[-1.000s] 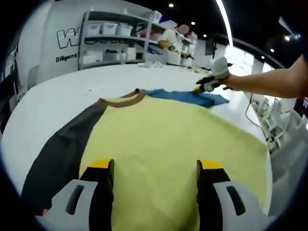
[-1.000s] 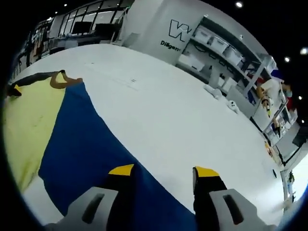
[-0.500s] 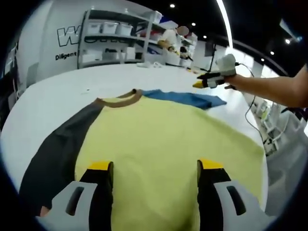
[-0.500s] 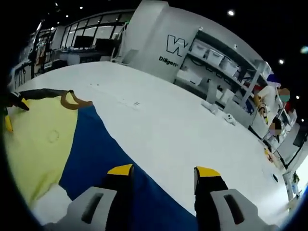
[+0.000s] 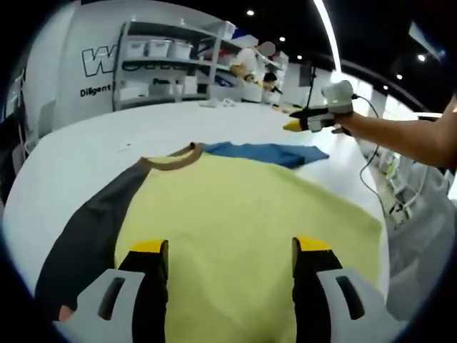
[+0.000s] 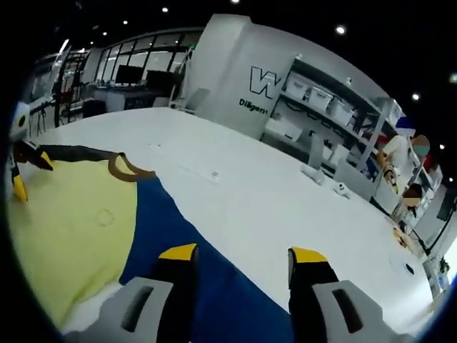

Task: Fold the garment on the visible template until the final outline fits inside the template.

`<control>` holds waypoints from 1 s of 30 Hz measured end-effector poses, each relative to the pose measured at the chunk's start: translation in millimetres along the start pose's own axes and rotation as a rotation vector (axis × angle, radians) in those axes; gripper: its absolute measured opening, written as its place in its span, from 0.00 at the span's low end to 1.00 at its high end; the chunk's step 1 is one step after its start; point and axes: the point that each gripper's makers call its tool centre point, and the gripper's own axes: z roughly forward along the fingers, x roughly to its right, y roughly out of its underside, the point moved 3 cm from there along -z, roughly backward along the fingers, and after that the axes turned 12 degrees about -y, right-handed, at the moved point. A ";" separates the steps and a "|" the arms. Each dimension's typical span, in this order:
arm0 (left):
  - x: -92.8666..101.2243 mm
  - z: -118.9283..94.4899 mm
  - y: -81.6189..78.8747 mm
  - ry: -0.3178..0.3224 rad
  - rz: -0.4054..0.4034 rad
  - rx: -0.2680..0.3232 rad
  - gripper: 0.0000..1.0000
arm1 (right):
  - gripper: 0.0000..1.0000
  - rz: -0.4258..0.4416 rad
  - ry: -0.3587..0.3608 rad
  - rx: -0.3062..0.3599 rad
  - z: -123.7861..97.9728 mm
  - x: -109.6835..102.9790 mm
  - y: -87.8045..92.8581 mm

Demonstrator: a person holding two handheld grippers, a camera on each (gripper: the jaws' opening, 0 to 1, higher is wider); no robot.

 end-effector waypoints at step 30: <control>26.2 -59.2 33.4 -0.004 0.033 -0.025 0.64 | 0.51 -0.141 -0.203 -0.101 -49.0 -125.6 60.5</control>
